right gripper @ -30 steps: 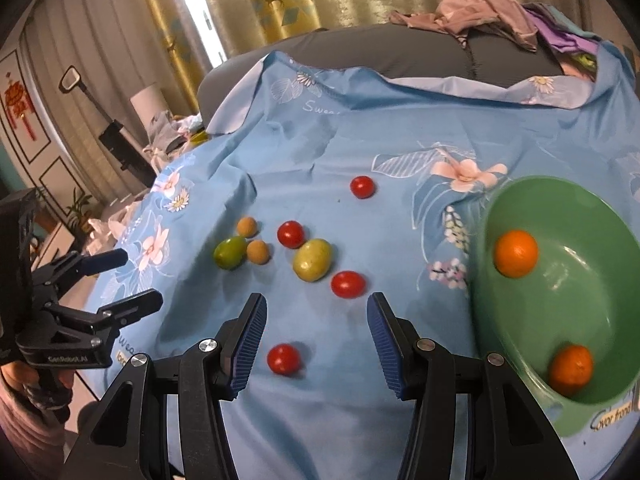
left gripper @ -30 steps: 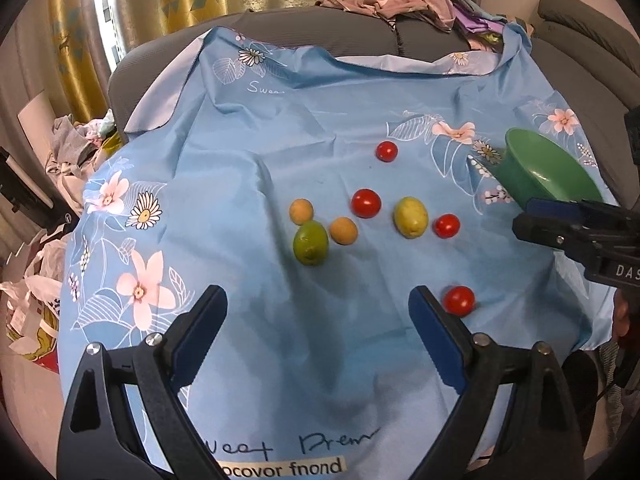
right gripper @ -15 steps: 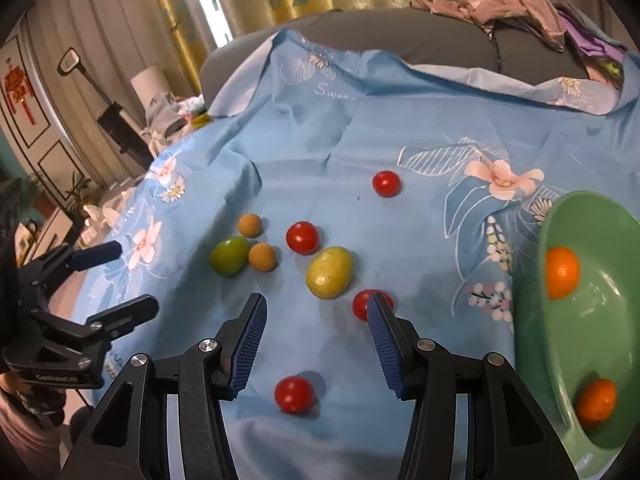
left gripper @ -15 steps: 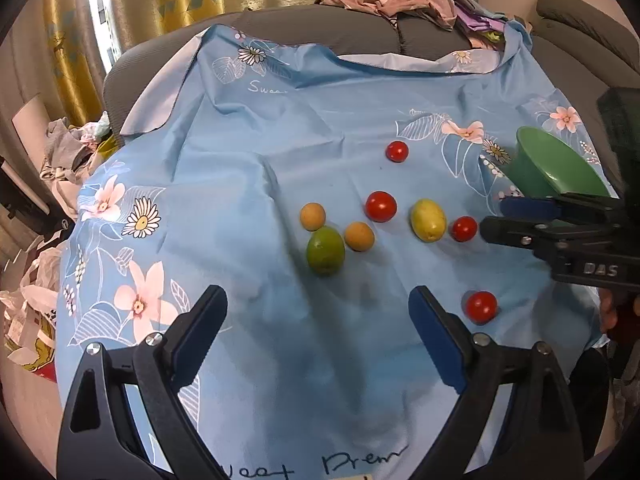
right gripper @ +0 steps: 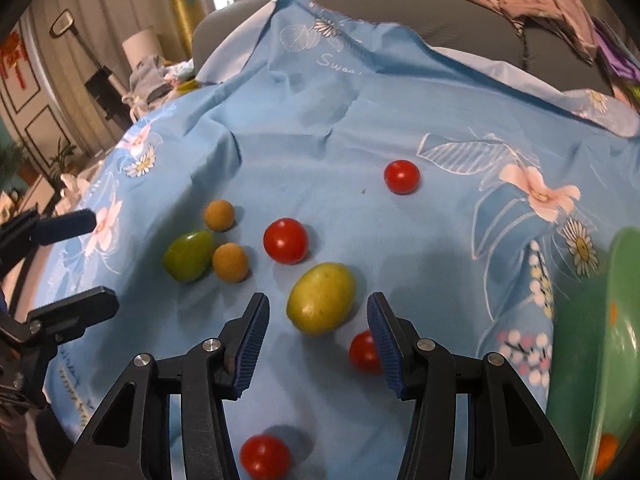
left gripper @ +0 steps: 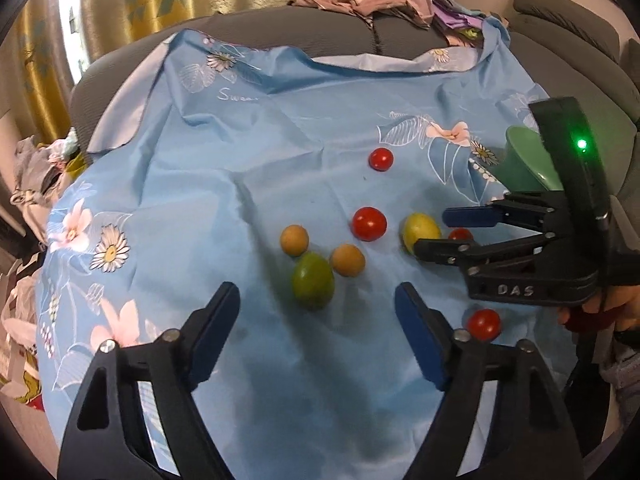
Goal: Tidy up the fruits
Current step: 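Withdraw both tools from the bowl back toward the remaining fruits, then grasp the yellow lemon with the right tool while the left tool grasps the green lime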
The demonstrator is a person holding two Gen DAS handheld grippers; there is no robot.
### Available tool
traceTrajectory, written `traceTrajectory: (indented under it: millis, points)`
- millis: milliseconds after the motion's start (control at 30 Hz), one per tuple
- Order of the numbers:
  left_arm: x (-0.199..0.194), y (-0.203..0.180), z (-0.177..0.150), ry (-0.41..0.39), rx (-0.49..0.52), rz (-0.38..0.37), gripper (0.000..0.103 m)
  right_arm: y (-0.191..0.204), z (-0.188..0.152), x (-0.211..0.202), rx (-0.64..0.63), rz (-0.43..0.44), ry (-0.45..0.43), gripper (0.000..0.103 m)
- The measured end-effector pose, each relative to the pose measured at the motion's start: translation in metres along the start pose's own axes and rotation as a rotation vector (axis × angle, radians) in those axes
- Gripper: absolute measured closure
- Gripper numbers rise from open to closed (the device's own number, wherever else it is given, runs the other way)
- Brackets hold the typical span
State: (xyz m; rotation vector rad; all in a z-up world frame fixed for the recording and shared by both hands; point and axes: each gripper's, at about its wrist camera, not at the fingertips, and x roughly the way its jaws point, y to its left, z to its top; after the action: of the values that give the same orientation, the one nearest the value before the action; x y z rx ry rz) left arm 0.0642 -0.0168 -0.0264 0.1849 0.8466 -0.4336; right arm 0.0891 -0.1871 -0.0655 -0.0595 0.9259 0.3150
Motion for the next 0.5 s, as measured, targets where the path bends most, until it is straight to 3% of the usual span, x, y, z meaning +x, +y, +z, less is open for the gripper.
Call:
traceTrajectory:
  millis: [167, 233, 500]
  points:
    - [0.018, 0.001, 0.006, 0.040, 0.022, -0.003, 0.031, 0.001, 0.002, 0.015, -0.032, -0.020, 0.029, 0.050]
    - [0.025, 0.001, 0.008, 0.057, 0.037, -0.001, 0.038, 0.000, 0.003, 0.019, -0.040, -0.021, 0.039, 0.058]
    - [0.048, -0.005, 0.010, 0.132, 0.139, 0.048, 0.041, -0.004, 0.003, 0.020, -0.035, 0.022, 0.035, 0.063]
